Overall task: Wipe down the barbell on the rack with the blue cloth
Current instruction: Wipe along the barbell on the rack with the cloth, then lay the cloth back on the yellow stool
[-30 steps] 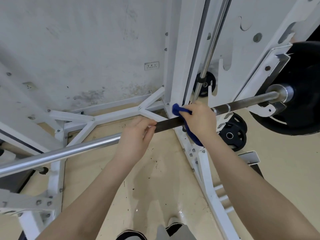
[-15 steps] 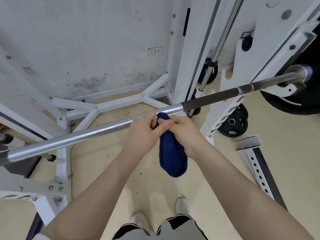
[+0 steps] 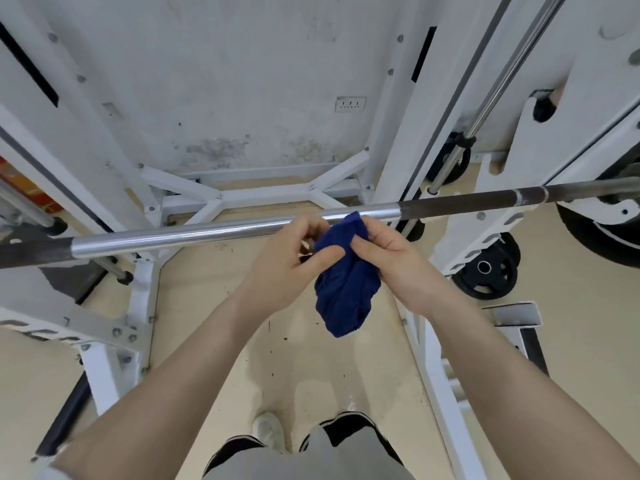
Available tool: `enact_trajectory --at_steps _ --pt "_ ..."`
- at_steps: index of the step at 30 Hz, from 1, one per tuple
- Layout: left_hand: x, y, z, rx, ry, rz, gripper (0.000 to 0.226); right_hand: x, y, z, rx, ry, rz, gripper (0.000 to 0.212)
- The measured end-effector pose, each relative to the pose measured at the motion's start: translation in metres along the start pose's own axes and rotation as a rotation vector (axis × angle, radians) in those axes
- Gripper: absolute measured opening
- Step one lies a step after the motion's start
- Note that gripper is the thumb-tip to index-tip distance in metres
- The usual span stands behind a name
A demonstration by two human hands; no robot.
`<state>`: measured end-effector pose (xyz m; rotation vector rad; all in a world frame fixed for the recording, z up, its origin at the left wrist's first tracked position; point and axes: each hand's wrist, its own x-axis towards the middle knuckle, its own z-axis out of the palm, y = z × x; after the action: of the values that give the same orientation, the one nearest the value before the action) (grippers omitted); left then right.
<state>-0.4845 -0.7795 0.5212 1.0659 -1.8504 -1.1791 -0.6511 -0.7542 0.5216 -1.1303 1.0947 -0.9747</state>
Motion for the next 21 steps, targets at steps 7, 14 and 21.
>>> enact_trajectory --at_steps 7,14,21 --pt "-0.017 -0.004 0.017 0.106 0.034 -0.129 0.031 -0.005 -0.003 -0.035 -0.424 -0.043 -0.152 0.012" --pt "-0.061 -0.009 0.032 0.065 0.108 -0.37 0.017 -0.003 0.023 -0.039 -1.075 -0.207 -0.111 0.025" --pt "-0.149 -0.013 0.043 0.135 0.198 -0.619 0.007 -0.004 0.045 0.023 -0.974 -0.863 -0.173 0.042"
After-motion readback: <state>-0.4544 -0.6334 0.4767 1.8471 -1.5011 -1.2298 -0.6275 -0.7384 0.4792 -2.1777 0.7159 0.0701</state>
